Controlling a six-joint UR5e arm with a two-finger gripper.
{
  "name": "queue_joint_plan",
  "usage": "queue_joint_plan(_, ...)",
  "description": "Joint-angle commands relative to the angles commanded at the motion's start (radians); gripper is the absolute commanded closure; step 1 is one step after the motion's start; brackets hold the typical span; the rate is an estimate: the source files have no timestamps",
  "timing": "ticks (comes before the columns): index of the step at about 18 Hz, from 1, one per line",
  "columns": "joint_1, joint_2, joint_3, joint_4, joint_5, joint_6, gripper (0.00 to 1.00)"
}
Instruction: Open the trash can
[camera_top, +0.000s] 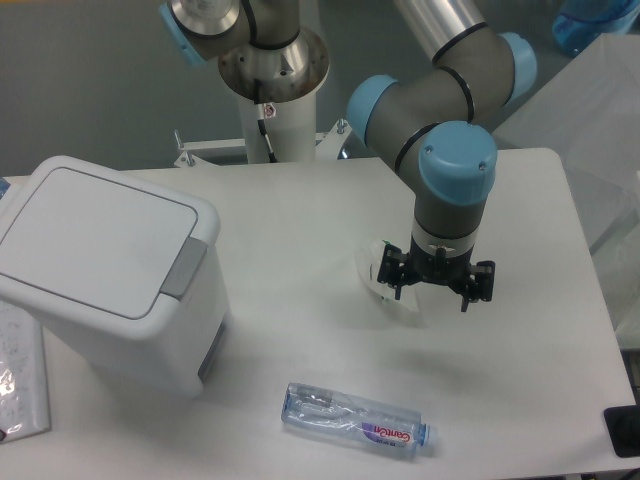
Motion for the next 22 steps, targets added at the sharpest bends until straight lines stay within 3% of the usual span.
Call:
queue_joint_plan(7,0.005,0.003,0.002,0.005,-0.008,0.000,0.00)
queue_joint_plan(13,0.009,0.002,-0.077,0.184,-0.064,-0.056,0.00)
queue_joint_plan(19,0.012,0.003,0.043,0.184,-0.172,-0.400,0.00)
queue_joint_plan(22,0.008,0.006,0.081,0.186,-0.210,-0.462,0.00)
